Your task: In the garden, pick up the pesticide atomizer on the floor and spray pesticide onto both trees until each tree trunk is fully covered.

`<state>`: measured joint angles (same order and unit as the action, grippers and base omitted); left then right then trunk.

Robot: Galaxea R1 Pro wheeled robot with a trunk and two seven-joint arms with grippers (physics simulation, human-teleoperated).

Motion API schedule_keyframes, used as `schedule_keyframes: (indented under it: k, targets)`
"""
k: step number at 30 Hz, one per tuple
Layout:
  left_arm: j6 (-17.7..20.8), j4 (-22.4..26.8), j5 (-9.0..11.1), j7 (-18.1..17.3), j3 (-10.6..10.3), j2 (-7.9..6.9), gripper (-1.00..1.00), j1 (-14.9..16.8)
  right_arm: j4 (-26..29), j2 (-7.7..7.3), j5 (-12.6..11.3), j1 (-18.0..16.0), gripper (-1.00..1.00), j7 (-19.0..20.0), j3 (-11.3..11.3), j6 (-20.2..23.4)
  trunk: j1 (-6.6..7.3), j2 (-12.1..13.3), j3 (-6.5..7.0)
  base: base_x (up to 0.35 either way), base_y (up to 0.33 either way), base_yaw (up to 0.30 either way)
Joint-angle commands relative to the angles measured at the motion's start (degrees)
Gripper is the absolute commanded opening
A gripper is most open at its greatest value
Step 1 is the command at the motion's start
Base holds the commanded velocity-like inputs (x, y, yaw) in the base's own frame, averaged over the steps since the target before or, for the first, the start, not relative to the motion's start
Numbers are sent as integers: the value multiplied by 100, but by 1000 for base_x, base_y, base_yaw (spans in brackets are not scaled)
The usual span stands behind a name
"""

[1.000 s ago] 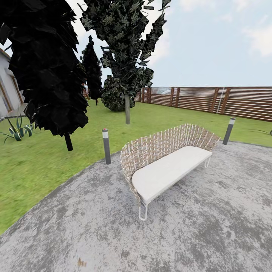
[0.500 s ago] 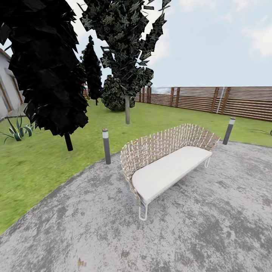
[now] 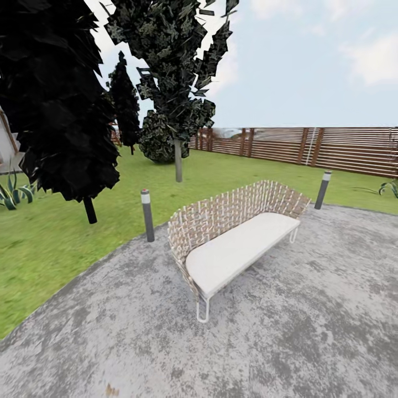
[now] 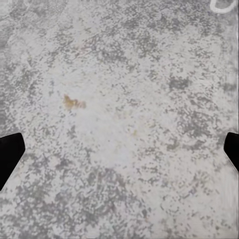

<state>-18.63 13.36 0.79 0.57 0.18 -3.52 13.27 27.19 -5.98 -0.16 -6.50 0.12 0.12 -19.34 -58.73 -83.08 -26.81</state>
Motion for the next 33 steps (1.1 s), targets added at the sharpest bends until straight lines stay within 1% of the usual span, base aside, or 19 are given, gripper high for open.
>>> schedule_keyframes:
  k: [1, 21, 33]
  targets:
    - [-3, -3, -3, -5, -2, 3, 100, 0, -1, 0, -1, 0, 100, -5, -1, 0, 0, 0, 0, 0, 0, -277]
    - [-8, 2, 1, -12, 8, 17, 100, 0, 41, -3, -18, 0, 100, -32, -37, 9, 0, 0, 0, -1, 1, -294]
    - [-17, 3, -7, -14, 0, 11, 100, 0, 32, -9, -11, 0, 100, -32, -41, 9, 0, 0, 0, -182, 170, -300]
